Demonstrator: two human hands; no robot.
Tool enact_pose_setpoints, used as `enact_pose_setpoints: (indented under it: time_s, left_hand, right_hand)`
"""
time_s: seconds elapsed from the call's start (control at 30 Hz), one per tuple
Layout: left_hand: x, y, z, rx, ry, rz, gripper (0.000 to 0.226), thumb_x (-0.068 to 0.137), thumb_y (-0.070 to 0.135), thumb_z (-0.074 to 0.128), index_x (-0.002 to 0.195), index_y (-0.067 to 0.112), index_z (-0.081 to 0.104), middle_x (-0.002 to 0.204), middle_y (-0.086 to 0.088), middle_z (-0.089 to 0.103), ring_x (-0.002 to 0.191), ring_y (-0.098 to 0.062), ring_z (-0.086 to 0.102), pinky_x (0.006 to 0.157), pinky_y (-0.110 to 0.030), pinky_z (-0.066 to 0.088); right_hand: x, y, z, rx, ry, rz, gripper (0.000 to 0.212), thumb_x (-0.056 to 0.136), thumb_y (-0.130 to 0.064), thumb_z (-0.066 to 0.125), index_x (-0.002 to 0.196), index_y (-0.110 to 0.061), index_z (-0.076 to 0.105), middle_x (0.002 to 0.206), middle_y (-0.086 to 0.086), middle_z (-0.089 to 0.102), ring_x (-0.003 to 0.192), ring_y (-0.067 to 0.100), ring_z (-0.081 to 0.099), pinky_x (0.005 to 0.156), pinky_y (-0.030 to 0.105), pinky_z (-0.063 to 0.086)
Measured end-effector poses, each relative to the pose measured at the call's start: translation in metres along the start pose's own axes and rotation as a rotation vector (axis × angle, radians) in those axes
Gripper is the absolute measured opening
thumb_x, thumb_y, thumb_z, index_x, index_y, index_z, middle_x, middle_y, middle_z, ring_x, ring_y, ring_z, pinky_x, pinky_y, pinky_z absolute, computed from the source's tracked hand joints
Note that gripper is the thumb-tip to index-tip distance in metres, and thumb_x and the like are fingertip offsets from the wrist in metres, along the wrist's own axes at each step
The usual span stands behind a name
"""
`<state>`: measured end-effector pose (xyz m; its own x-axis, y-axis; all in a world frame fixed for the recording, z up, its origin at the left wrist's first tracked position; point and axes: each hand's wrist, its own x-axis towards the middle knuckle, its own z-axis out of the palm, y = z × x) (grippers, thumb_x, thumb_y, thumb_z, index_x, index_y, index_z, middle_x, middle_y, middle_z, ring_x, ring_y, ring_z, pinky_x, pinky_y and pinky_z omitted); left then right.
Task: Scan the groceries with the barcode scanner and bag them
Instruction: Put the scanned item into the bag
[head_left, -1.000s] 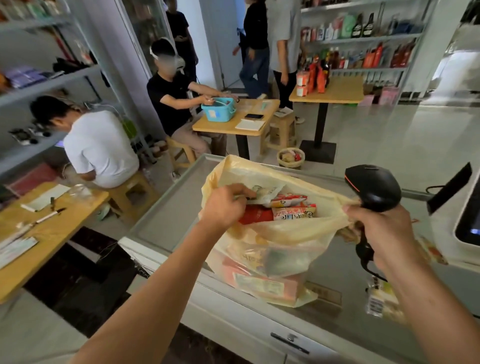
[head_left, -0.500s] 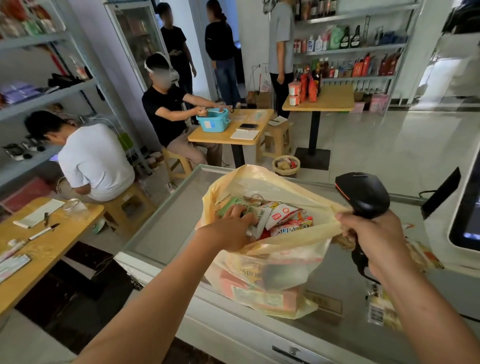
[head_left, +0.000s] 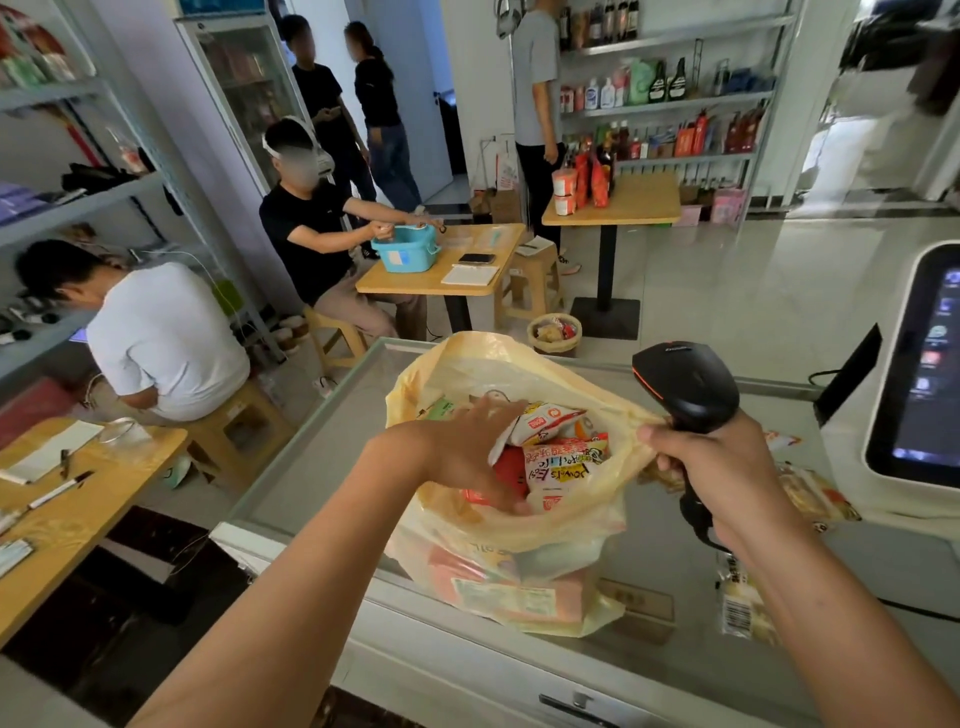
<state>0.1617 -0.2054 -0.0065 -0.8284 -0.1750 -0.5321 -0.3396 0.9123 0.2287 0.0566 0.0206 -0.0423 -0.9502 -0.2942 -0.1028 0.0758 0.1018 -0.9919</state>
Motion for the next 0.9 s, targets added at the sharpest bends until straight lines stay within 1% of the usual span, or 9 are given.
enact_pose_setpoints:
  time_s: [0.13, 0.2, 0.27, 0.37, 0.47, 0.6, 0.7, 0.8, 0.9]
  left_hand:
    - [0.008, 0.043, -0.001, -0.138, 0.46, 0.327, 0.059, 0.098, 0.044, 0.056, 0.152, 0.032, 0.035, 0.158, 0.008, 0.036, 0.142, -0.014, 0.037, 0.117, -0.04, 0.033]
    - [0.019, 0.064, 0.005, -0.164, 0.551, 0.435, 0.043, 0.103, 0.035, 0.051, 0.145, 0.024, 0.049, 0.151, 0.005, 0.048, 0.137, -0.014, 0.045, 0.112, -0.032, 0.037]
    - [0.031, 0.082, 0.011, -0.197, 0.583, 0.512, 0.037, 0.105, 0.03, 0.047, 0.138, 0.018, 0.058, 0.144, 0.001, 0.056, 0.132, -0.016, 0.05, 0.11, -0.031, 0.039]
    - [0.047, 0.109, 0.017, -0.232, 0.6, 0.571, 0.037, 0.106, 0.03, 0.044, 0.135, 0.016, 0.061, 0.138, -0.001, 0.061, 0.128, -0.018, 0.054, 0.108, -0.035, 0.042]
    - [0.056, 0.141, 0.019, -0.236, 0.582, 0.601, 0.036, 0.106, 0.03, 0.042, 0.135, 0.018, 0.061, 0.135, 0.0, 0.063, 0.126, -0.016, 0.055, 0.105, -0.032, 0.043]
    - [0.07, 0.184, 0.035, -0.319, 0.567, 0.672, 0.028, 0.103, 0.022, 0.05, 0.125, 0.017, 0.067, 0.121, 0.002, 0.07, 0.109, -0.013, 0.063, 0.093, -0.027, 0.049]
    - [0.085, 0.21, 0.062, -0.304, 0.457, 0.686, 0.027, 0.099, 0.017, 0.057, 0.123, 0.016, 0.069, 0.118, 0.001, 0.071, 0.103, -0.012, 0.066, 0.093, -0.028, 0.052]
    - [0.104, 0.224, 0.095, -0.23, 0.366, 0.634, 0.027, 0.095, 0.016, 0.061, 0.12, 0.015, 0.07, 0.115, -0.002, 0.072, 0.103, -0.017, 0.068, 0.092, -0.03, 0.053]
    - [0.124, 0.225, 0.122, -0.168, 0.257, 0.483, 0.033, 0.092, 0.019, 0.065, 0.125, 0.017, 0.066, 0.124, -0.001, 0.068, 0.114, -0.02, 0.064, 0.095, -0.027, 0.049]
  right_hand:
    - [-0.001, 0.001, -0.005, 0.02, 0.019, -0.012, 0.008, 0.08, -0.001, 0.074, 0.085, 0.001, 0.068, 0.054, 0.009, 0.058, 0.044, 0.013, 0.051, 0.043, 0.02, 0.044]
    - [-0.004, 0.001, -0.012, 0.042, 0.041, -0.027, 0.009, 0.081, -0.006, 0.074, 0.086, -0.001, 0.069, 0.054, 0.01, 0.059, 0.046, 0.017, 0.053, 0.047, 0.026, 0.045]
    - [-0.007, -0.001, -0.022, 0.071, 0.072, -0.039, 0.012, 0.081, -0.013, 0.076, 0.089, -0.006, 0.07, 0.057, 0.009, 0.062, 0.049, 0.017, 0.055, 0.05, 0.028, 0.046]
    - [-0.012, -0.006, -0.045, 0.107, 0.117, -0.055, 0.017, 0.083, -0.023, 0.076, 0.097, -0.016, 0.069, 0.065, 0.004, 0.07, 0.051, 0.012, 0.061, 0.05, 0.022, 0.049]
    - [-0.019, -0.009, -0.073, 0.076, 0.163, -0.081, 0.022, 0.081, -0.031, 0.077, 0.098, -0.02, 0.069, 0.071, 0.007, 0.073, 0.056, 0.015, 0.067, 0.054, 0.023, 0.051]
    - [-0.035, -0.005, -0.111, 0.108, 0.256, -0.022, 0.015, 0.083, -0.024, 0.075, 0.089, -0.013, 0.068, 0.061, 0.006, 0.065, 0.05, 0.016, 0.06, 0.048, 0.021, 0.051]
    - [-0.046, 0.012, -0.132, 0.052, 0.311, 0.077, 0.016, 0.083, -0.027, 0.075, 0.084, -0.015, 0.065, 0.061, 0.004, 0.062, 0.047, 0.011, 0.056, 0.047, 0.02, 0.048]
    - [-0.056, 0.036, -0.144, 0.017, 0.346, 0.163, 0.022, 0.082, -0.029, 0.076, 0.077, -0.012, 0.062, 0.057, 0.007, 0.058, 0.045, 0.015, 0.051, 0.047, 0.025, 0.046]
    - [-0.065, 0.053, -0.151, 0.02, 0.359, 0.182, 0.025, 0.081, -0.026, 0.076, 0.073, -0.009, 0.06, 0.054, 0.008, 0.055, 0.043, 0.017, 0.048, 0.046, 0.024, 0.044]
